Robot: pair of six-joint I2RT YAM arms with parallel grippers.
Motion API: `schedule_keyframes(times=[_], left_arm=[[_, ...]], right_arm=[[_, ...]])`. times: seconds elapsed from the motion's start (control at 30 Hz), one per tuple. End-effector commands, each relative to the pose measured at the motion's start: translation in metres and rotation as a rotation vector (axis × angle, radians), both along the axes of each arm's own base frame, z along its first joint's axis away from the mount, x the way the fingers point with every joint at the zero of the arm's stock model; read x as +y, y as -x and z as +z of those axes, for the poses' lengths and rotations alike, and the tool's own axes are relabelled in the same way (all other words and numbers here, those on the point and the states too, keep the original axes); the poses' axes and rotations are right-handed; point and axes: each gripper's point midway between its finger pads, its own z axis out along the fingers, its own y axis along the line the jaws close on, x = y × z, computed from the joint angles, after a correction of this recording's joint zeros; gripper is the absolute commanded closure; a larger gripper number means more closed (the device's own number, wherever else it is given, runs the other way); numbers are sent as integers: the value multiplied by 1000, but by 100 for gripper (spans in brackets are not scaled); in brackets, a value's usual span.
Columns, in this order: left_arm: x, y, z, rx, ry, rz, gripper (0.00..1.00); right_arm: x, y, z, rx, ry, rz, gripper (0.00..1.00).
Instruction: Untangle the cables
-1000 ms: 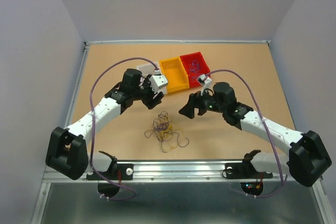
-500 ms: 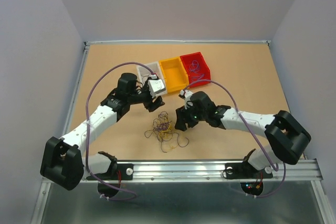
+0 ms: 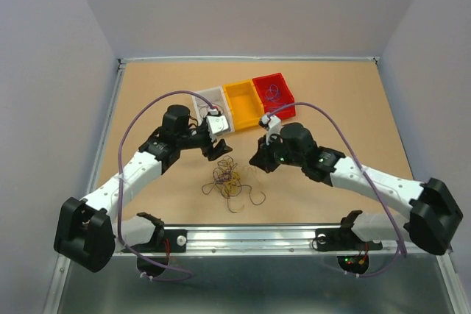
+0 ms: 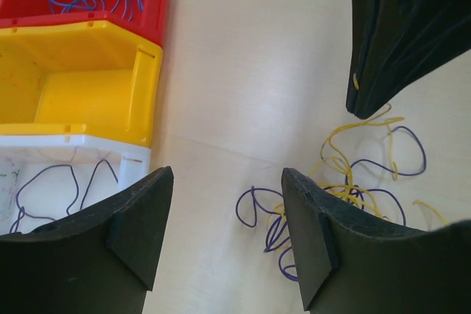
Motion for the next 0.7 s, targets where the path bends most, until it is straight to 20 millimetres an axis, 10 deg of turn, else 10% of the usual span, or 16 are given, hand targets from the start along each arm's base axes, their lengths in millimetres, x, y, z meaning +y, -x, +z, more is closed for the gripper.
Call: schedule_keyframes(times=[0.0, 0.43, 0.67], left_arm=[[-10, 17, 27, -44, 66, -113, 28], [-34, 43, 145, -246, 254, -377, 18], [-39, 60, 127, -192, 310, -450, 18]], right_arm=[[8, 4, 85, -132, -168, 45, 99], [9, 14, 328, -378, -493, 77, 99], [1, 16, 395, -439, -606, 35, 99]])
